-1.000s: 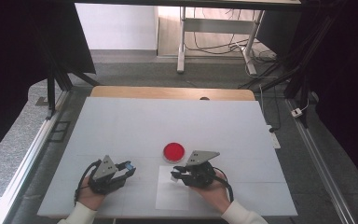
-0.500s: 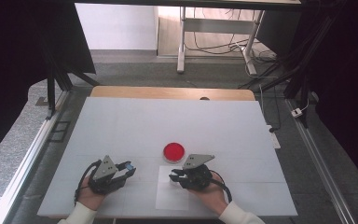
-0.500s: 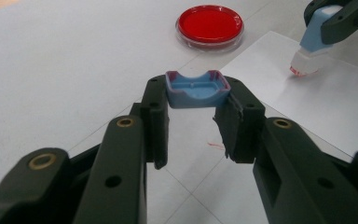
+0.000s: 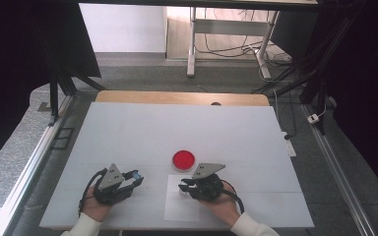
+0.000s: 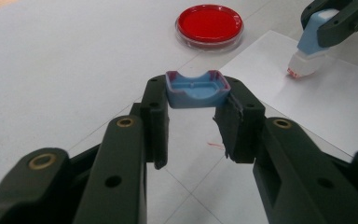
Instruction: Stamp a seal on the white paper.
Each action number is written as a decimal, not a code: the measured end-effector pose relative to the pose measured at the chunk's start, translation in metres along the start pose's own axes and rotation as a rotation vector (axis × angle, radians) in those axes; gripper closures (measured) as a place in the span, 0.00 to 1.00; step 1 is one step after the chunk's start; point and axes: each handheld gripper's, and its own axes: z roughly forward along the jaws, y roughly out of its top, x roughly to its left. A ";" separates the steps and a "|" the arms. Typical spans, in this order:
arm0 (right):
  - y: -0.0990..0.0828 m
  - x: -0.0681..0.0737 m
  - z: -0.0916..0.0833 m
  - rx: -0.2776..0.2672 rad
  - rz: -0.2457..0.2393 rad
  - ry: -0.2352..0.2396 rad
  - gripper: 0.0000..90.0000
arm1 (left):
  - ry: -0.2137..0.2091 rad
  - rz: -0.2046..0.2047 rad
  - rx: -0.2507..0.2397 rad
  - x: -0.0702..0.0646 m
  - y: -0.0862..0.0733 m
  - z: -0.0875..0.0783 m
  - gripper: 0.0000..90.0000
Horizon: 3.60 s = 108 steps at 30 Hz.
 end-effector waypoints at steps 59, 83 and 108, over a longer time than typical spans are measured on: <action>-0.008 0.004 0.005 0.019 -0.040 -0.017 0.84 | -0.004 0.000 0.005 -0.002 0.000 0.001 0.72; -0.007 0.005 0.006 0.033 -0.046 -0.020 0.84 | -0.007 -0.002 0.007 -0.002 0.000 0.002 0.72; -0.005 0.002 -0.004 -0.044 0.007 0.001 0.84 | -0.006 -0.006 0.003 0.001 -0.002 0.001 0.72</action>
